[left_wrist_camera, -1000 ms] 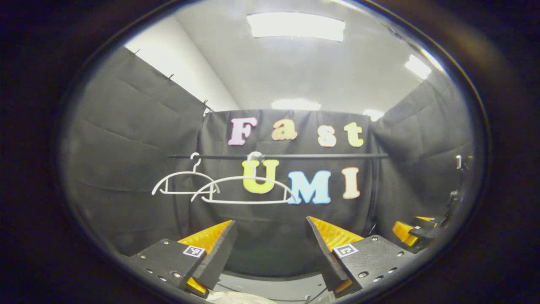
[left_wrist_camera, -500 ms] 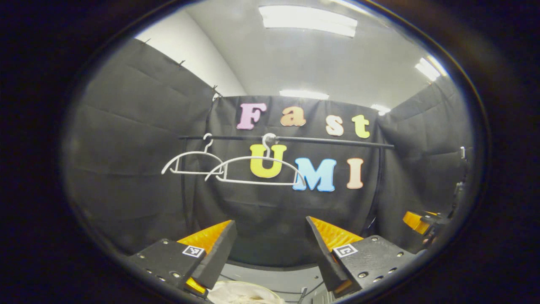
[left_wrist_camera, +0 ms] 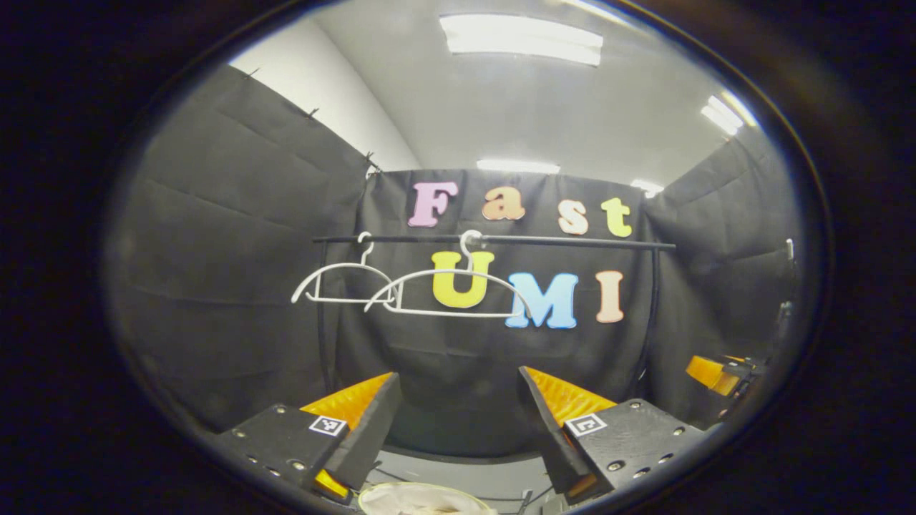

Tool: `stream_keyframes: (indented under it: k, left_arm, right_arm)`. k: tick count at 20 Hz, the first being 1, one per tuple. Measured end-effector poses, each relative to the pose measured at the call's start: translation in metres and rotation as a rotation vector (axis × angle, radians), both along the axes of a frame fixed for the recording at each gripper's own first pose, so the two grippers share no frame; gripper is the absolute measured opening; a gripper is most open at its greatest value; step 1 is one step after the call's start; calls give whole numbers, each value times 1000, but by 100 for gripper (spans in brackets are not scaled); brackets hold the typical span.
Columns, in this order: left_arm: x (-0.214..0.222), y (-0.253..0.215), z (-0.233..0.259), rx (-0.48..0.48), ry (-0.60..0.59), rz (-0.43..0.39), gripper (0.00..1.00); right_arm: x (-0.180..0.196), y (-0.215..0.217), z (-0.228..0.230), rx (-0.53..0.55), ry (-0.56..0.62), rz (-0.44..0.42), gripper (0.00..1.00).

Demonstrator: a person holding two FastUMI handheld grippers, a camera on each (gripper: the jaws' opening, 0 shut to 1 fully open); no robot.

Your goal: Grasp the clothes on the hanger with both hands and then place them into the laundry hamper below.

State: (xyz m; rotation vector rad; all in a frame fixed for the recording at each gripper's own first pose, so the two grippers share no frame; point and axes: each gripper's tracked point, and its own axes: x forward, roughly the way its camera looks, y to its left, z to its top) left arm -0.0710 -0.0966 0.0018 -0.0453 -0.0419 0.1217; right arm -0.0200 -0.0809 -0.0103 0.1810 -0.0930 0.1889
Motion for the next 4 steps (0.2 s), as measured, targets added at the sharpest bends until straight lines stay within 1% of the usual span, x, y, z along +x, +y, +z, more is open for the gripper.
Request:
stream_keyframes:
  k: [2, 4]
  left_arm:
    - [4, -5, -10, 21, 17, -29, 93]
    - [2, -1, -16, 52, 19, -28, 93]
  right_arm:
    - [-3, 9, -3, -39, 7, 10, 98]
    - [-4, 15, -2, -53, 2, 16, 98]
